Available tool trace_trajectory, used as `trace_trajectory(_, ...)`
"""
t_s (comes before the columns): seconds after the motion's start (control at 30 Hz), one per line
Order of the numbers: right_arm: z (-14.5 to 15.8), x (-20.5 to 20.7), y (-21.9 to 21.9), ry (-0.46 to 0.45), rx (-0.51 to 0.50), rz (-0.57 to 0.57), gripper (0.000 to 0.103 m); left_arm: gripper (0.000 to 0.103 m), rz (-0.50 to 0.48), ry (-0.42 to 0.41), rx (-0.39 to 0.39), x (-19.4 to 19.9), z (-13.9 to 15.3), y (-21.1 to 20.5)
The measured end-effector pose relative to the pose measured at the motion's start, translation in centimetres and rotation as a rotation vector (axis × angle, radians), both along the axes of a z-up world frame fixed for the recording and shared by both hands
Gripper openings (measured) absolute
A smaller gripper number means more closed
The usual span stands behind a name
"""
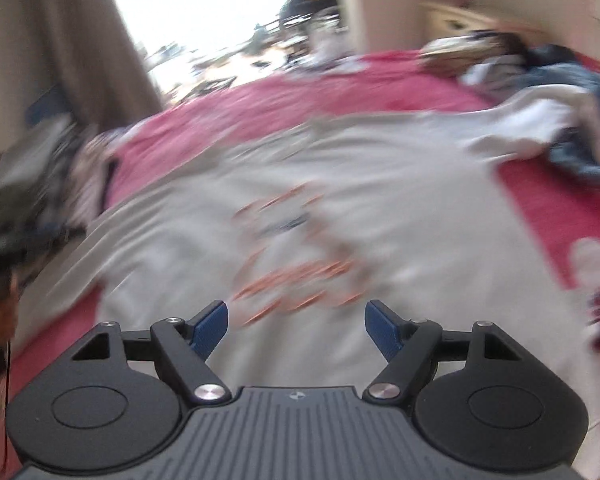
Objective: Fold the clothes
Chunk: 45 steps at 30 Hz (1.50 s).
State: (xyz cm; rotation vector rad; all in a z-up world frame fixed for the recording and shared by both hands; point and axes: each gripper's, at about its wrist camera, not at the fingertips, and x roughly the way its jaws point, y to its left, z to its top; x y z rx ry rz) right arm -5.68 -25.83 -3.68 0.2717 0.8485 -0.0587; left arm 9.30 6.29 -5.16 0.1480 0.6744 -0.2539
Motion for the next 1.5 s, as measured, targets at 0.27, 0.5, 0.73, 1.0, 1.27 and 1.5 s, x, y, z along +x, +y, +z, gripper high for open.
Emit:
trace_trajectory(0.27, 0.8, 4.4, -17.3, -0.070, 0.200, -0.383, 0.078, 0.039, -0.115, 0.088, -0.057, 3.8, -3.4, -8.6)
trace_trajectory(0.5, -0.6, 9.4, -30.5, -0.159, 0.363, -0.743, 0.078, 0.040, -0.122, 0.145, -0.050, 4.9, -7.3, -12.4)
trace_trajectory(0.73, -2.0, 16.3, -35.7, 0.030, -0.047, -0.722, 0.076, 0.045, -0.142, 0.061, -0.025, 3.9, -7.8, -12.6)
trace_trajectory(1.0, -5.3, 21.9, -36.9, 0.188, -0.421, -0.581, 0.071, 0.047, -0.134, 0.043, -0.037, 3.9, -8.0, -12.6)
trace_trajectory(1.27, -4.6, 21.9, -39.6, 0.187, -0.456, -0.584, 0.013, 0.050, -0.125, 0.062, -0.050, 4.5, -8.0, -12.5)
trace_trajectory(1.5, -0.2, 21.1, -37.9, 0.171, -0.527, -0.473, 0.004, 0.050, -0.121, 0.063, -0.051, 4.6, -8.0, -12.6)
